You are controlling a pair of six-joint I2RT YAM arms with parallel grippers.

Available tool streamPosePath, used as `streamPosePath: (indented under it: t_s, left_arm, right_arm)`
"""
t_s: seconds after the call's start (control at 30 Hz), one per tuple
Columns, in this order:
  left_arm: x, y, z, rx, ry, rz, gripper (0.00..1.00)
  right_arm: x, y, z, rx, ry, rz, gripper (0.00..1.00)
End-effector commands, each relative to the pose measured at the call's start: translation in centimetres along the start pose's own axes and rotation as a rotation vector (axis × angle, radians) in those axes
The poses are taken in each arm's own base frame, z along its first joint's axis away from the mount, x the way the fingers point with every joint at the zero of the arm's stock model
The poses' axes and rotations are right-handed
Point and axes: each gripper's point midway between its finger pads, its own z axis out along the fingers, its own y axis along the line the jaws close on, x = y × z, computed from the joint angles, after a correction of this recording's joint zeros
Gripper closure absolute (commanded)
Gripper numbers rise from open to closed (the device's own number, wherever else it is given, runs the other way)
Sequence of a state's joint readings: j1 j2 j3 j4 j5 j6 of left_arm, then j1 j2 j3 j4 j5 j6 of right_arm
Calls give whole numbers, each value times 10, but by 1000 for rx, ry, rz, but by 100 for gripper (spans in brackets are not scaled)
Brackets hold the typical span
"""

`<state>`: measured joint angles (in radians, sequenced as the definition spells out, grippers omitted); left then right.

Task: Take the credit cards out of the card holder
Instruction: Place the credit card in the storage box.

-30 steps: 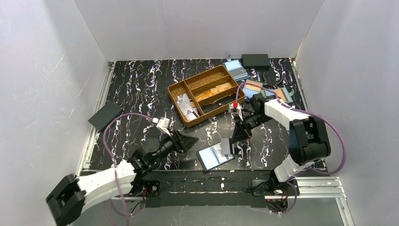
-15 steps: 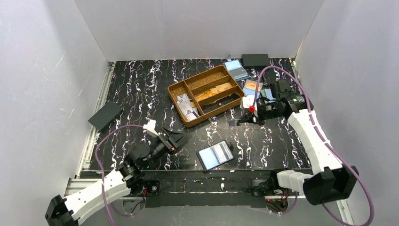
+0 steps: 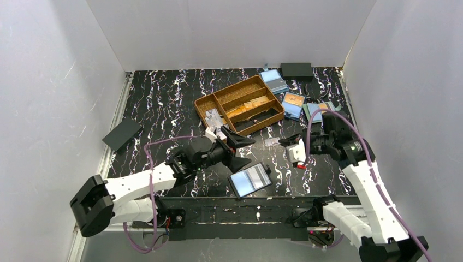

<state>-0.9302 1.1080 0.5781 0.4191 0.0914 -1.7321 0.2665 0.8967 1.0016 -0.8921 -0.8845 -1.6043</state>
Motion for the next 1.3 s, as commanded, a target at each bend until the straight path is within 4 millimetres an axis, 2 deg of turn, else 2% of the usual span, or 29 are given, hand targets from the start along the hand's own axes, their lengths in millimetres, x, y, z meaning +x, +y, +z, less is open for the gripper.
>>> streamPosePath:
  t_s: [0.0,0.13,0.27,0.47,0.63,0.7,0.87,0.9,0.97,1.1,1.13,1.2,1.27]
  left_arm:
    - [7,-4,14,-34,16,-160,2]
    - [1,-1,25,-40,-13,-199,3]
    - [4,-1,38,-51,5,-228,11]
    - [7,-1,57,-27,31,-249,28]
    - [16,1,71,-13,80,-264,49]
    - [18,2,75,-3,95,-272,60]
    - [20,1,83,68,132,-287,100]
    - [20,1,84,86,140,-286,100]
    - [18,3,84,123,141,-266,100]
    - [3,20,81,169,91,-152,100]
    - [-2,27,78,185,67,-117,100]
    - [-12,32,70,248,34,-29,100]
    - [-17,42,62,263,29,67,100]
  right_arm:
    - [-12,-16,0,111,-30,-215,99]
    - [-16,-4,3,119,-45,-300,99]
    - [-17,1,4,155,-53,-362,99]
    - [-17,23,12,129,-92,-398,99]
    - [-14,31,16,122,-102,-422,99]
    - [-12,35,18,117,-104,-430,99]
    - [-7,48,21,94,-100,-442,99]
    - [-6,52,22,87,-99,-446,96]
    - [-6,60,22,73,-100,-452,80]
    - [-6,73,22,56,-104,-415,28]
    - [-6,74,21,59,-100,-386,18]
    - [-6,76,18,63,-89,-304,4]
    - [-9,76,15,72,-86,-207,2]
